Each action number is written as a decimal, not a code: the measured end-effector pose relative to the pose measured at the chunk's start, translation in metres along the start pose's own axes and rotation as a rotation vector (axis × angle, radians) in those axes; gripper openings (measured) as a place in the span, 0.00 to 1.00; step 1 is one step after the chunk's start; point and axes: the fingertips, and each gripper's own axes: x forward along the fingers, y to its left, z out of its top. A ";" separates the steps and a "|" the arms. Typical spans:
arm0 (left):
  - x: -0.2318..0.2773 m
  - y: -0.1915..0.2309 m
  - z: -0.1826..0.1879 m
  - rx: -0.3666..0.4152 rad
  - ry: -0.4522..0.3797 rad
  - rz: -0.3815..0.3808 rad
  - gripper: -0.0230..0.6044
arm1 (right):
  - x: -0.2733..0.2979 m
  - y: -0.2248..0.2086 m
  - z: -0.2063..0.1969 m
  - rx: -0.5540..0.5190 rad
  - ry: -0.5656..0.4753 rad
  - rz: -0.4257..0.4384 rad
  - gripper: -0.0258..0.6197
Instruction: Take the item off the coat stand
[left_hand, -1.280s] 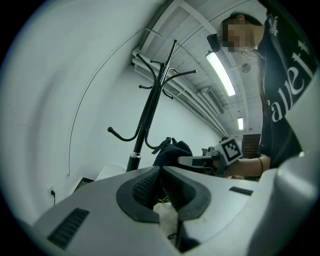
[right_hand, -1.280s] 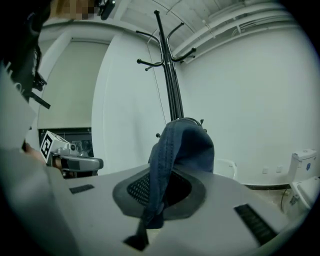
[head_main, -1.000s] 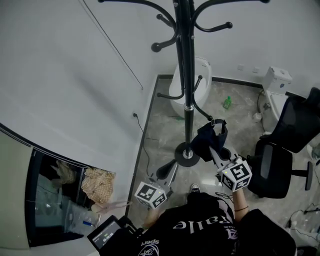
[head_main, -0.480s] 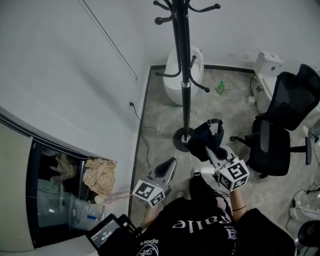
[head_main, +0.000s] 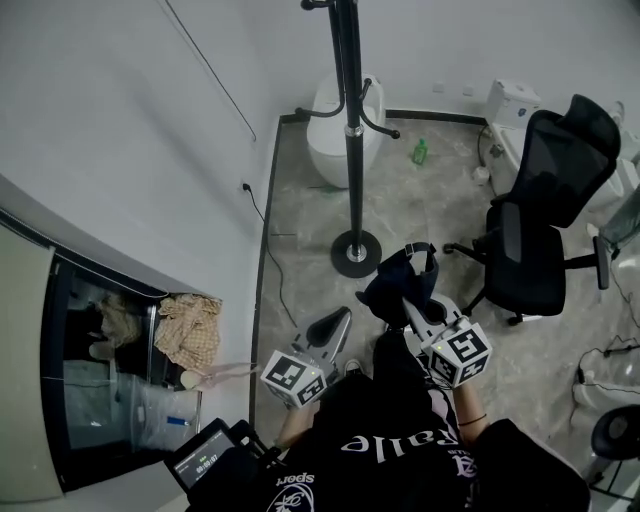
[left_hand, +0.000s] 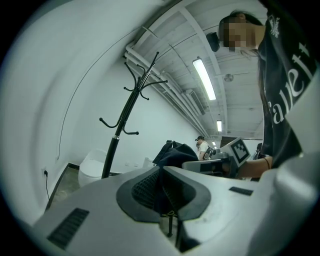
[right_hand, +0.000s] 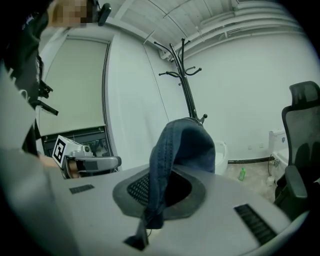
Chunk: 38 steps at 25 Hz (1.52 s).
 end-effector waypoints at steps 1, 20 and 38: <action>-0.002 -0.004 -0.001 0.000 -0.003 -0.004 0.04 | -0.006 0.004 -0.003 -0.001 0.004 0.000 0.09; 0.011 -0.152 -0.002 0.058 -0.067 -0.048 0.04 | -0.147 0.023 -0.038 -0.140 0.045 0.024 0.09; -0.048 -0.308 -0.098 0.026 0.024 0.071 0.04 | -0.299 0.049 -0.117 -0.060 0.094 0.121 0.09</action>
